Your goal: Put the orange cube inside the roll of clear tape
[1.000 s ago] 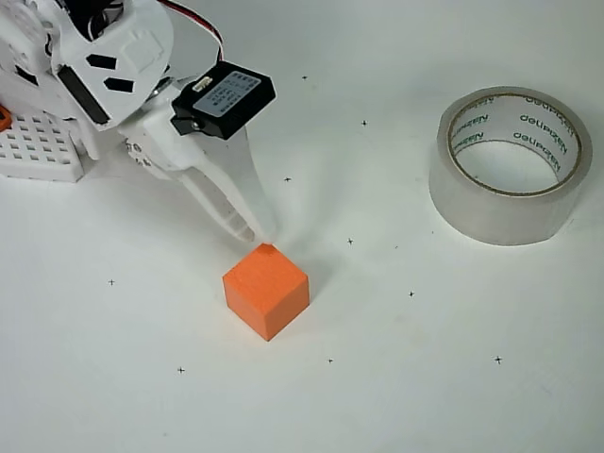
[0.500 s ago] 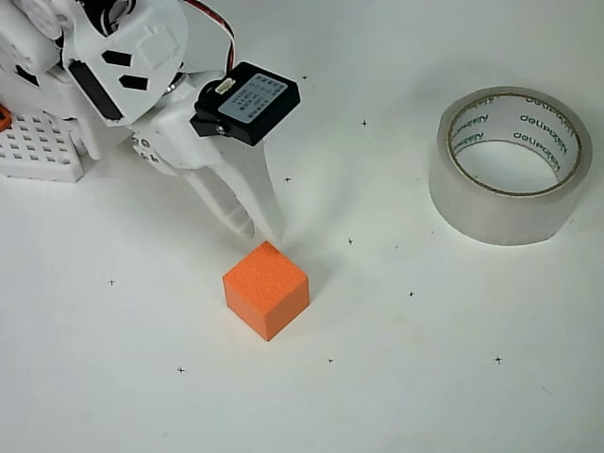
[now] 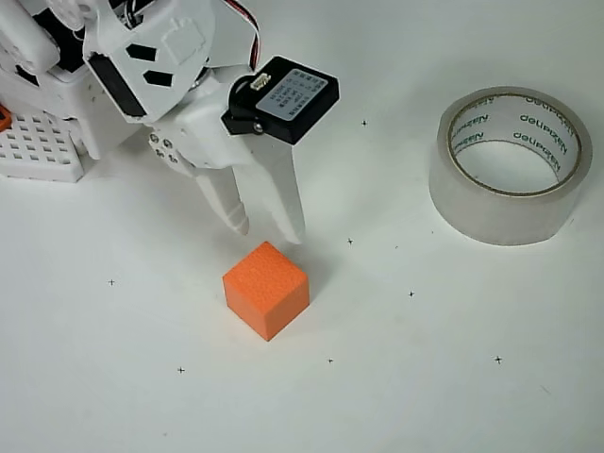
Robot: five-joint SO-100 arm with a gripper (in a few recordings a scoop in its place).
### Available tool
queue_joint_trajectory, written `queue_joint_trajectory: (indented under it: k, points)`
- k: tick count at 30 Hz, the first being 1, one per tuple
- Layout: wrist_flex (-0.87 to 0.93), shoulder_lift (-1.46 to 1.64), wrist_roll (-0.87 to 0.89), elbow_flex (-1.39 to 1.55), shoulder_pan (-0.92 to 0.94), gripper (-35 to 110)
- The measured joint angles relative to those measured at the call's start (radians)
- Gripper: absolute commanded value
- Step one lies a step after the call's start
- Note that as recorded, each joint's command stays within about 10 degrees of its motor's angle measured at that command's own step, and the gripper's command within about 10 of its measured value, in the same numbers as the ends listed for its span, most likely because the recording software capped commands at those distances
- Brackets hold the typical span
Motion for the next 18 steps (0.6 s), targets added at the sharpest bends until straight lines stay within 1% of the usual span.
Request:
queue_joint_trajectory:
  k: [6, 10, 18]
  points:
    - [0.037, -0.121, -0.018, -0.089, 0.0, 42]
    - [0.04, -0.189, -0.034, -0.129, 0.0, 42]
    - [0.037, -0.216, -0.049, -0.141, 0.006, 44]
